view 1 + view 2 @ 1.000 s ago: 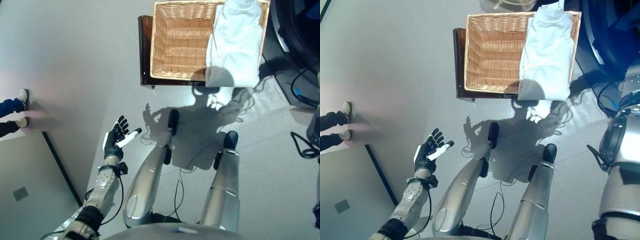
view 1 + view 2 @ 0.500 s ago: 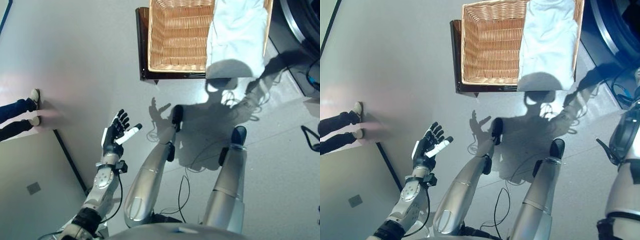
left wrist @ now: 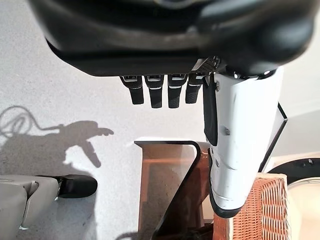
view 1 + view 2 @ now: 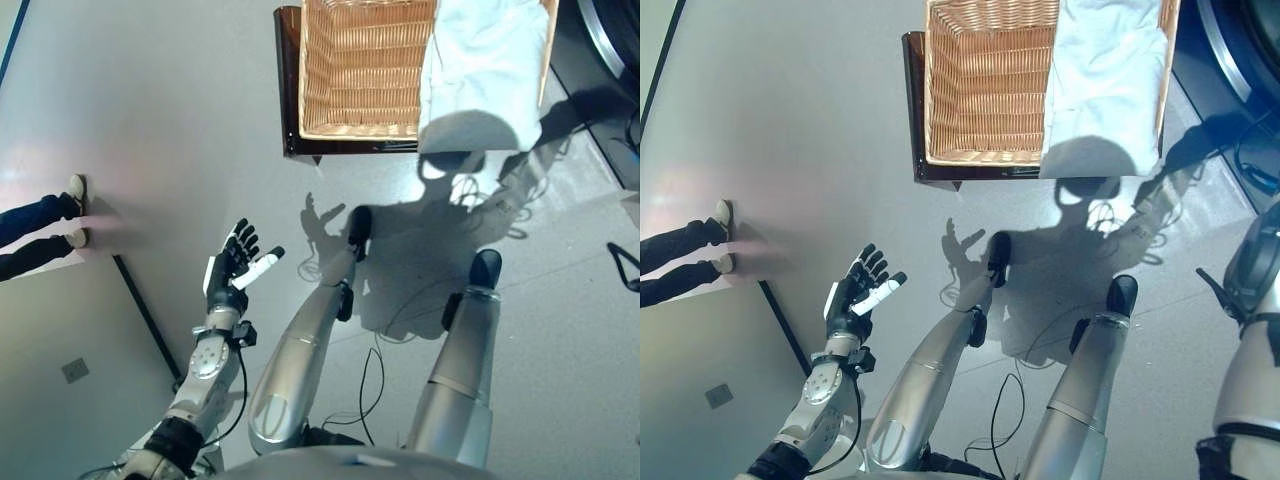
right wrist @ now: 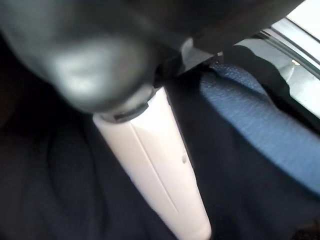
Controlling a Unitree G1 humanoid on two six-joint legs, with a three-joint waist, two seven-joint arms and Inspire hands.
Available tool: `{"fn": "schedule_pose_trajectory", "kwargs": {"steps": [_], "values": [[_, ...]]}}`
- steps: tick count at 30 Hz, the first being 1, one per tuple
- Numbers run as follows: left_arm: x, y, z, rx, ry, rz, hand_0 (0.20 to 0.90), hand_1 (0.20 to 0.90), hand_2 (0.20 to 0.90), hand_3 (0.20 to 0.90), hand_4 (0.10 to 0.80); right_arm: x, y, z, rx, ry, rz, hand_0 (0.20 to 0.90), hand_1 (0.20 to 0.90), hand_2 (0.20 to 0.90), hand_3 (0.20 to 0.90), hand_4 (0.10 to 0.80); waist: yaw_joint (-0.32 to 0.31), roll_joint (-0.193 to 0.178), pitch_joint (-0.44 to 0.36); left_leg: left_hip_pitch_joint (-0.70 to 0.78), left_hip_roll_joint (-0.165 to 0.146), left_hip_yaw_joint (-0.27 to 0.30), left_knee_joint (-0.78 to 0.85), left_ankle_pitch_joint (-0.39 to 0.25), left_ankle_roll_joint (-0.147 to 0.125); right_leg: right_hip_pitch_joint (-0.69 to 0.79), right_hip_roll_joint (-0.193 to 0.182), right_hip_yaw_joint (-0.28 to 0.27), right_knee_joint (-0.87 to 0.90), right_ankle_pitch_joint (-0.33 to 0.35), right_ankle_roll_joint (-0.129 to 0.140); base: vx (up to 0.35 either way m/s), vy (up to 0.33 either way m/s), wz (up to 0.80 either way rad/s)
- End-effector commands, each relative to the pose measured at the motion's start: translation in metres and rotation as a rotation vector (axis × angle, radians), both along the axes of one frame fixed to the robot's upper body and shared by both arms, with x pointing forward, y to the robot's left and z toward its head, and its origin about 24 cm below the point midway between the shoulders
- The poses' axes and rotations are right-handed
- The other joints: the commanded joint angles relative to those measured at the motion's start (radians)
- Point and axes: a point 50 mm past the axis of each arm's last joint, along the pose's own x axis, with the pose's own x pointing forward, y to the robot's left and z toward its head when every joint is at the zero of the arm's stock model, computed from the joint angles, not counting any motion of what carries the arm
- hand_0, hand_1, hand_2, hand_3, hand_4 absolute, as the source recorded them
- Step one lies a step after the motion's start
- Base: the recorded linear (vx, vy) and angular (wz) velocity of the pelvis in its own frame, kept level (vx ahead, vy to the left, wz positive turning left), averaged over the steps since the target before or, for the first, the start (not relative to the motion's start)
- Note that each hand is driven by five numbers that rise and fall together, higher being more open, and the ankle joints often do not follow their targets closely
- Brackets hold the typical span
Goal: Pick up the clothes and place them into the washing machine
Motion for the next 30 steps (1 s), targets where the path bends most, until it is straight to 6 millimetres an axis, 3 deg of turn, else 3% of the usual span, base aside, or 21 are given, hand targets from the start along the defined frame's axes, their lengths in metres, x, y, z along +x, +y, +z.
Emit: {"fn": "schedule_pose_trajectory", "kwargs": {"steps": [1, 21, 22, 23, 30], "values": [[0.000, 0.024, 0.020, 0.006, -0.122, 0.118, 0.900, 0.900, 0.900, 0.900, 0.800, -0.066, -0.011, 0.088, -0.290, -0.228, -0.235, 0.900, 0.900, 0.900, 0.900, 0.800, -0.053, 0.184, 0.031, -0.054, 0.024, 0.018, 0.009, -0.016, -0.073, 0.089, 0.062, -0.055, -0.049, -0.026, -0.110, 0.000, 0.000, 0.00], [-0.001, 0.029, 0.020, 0.012, -0.122, 0.134, 0.900, 0.900, 0.900, 0.900, 0.800, -0.055, -0.004, 0.081, -0.308, -0.127, -0.263, 0.900, 0.900, 0.900, 0.900, 0.800, -0.055, 0.177, 0.031, -0.023, 0.020, 0.029, 0.003, -0.017, -0.066, 0.123, 0.062, -0.052, -0.067, -0.016, -0.108, -0.003, 0.006, 0.00], [-0.002, 0.029, 0.020, 0.014, -0.124, 0.134, 0.900, 0.900, 0.900, 0.900, 0.800, -0.053, -0.003, 0.080, -0.327, -0.086, -0.277, 0.900, 0.900, 0.900, 0.900, 0.800, -0.054, 0.175, 0.030, -0.020, 0.020, 0.030, 0.003, -0.018, -0.065, 0.126, 0.063, -0.053, -0.070, -0.015, -0.108, 0.000, 0.000, 0.00], [-0.003, 0.033, 0.020, 0.033, -0.122, 0.133, 0.900, 0.900, 0.900, 0.900, 0.800, -0.048, -0.002, 0.076, -0.415, 0.083, -0.334, 0.900, 0.900, 0.900, 0.900, 0.800, -0.055, 0.166, 0.030, -0.012, 0.013, 0.030, 0.009, -0.029, -0.063, 0.138, 0.056, -0.055, -0.073, -0.020, -0.107, 0.000, 0.000, 0.00], [-0.005, 0.037, 0.027, 0.048, -0.152, 0.136, 0.900, 0.900, 0.900, 0.900, 0.800, -0.029, 0.008, 0.068, -0.566, 0.328, -0.353, 0.900, 0.900, 0.900, 0.900, 0.800, -0.045, 0.158, 0.030, -0.014, 0.021, 0.033, 0.012, -0.026, -0.052, 0.142, 0.066, -0.047, -0.107, 0.014, -0.102, -0.028, 0.029, -0.05]]}}
